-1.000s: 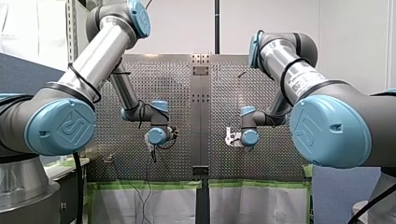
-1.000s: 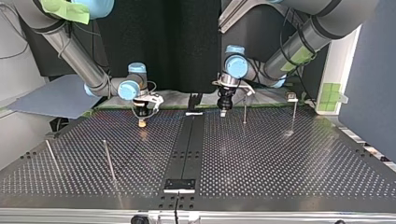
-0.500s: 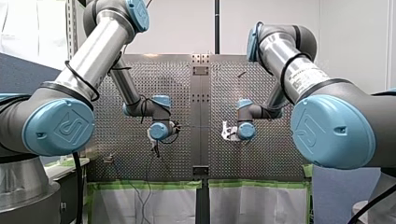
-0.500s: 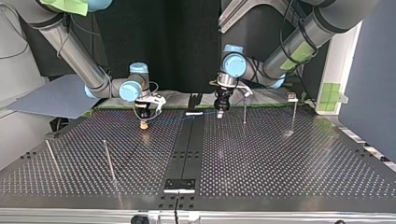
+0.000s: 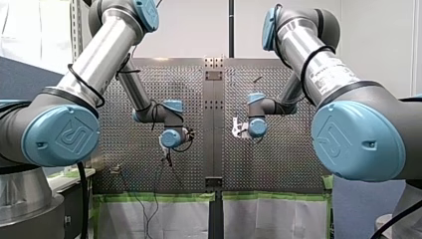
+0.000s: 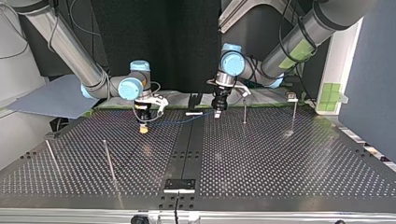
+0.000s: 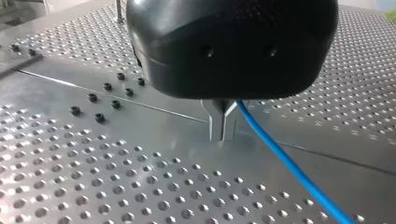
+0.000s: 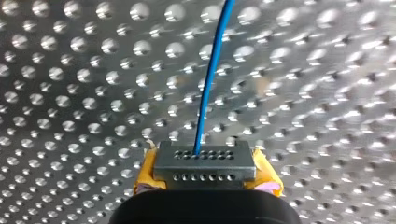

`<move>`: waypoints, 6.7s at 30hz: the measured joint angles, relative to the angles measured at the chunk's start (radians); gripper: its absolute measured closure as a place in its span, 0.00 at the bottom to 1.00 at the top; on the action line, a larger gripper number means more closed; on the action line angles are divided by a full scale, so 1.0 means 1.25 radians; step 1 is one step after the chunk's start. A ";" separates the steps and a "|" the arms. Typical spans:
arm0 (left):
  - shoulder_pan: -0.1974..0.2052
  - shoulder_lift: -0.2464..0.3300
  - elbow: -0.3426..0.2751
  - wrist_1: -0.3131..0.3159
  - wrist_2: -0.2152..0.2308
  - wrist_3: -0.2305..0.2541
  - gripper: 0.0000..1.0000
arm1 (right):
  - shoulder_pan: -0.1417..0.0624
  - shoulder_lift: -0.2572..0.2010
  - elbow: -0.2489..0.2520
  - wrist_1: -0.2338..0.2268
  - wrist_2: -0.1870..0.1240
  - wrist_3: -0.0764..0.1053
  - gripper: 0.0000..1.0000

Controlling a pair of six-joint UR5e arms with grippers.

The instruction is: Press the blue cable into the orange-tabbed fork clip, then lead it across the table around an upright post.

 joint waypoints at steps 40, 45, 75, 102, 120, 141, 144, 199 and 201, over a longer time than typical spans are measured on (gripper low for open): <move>-0.024 0.049 0.069 -0.065 -0.005 -0.016 1.00 | 0.061 -0.171 0.011 -0.001 0.007 0.001 1.00; -0.026 0.068 0.076 -0.069 -0.007 -0.029 1.00 | 0.065 -0.186 0.002 0.001 0.003 0.001 1.00; -0.038 0.075 0.200 -0.156 0.002 -0.056 1.00 | 0.064 -0.266 -0.036 0.012 -0.003 0.006 1.00; -0.080 0.075 0.347 -0.247 0.009 -0.093 1.00 | 0.010 -0.312 -0.057 0.040 -0.005 0.028 1.00; -0.084 0.074 0.395 -0.256 0.035 -0.188 1.00 | -0.049 -0.319 -0.056 0.062 -0.007 0.036 1.00; -0.037 0.067 0.447 -0.252 0.088 -0.322 1.00 | -0.085 -0.320 -0.055 0.090 -0.007 0.035 1.00; -0.035 0.067 0.447 -0.251 0.094 -0.329 1.00 | -0.089 -0.319 -0.055 0.092 -0.007 0.035 1.00; -0.083 0.007 0.447 -0.273 0.139 -0.243 0.86 | -0.152 -0.232 0.016 0.089 -0.007 0.035 1.00; -0.084 0.007 0.447 -0.283 0.139 -0.231 0.80 | -0.152 -0.225 0.021 0.088 -0.005 0.035 1.00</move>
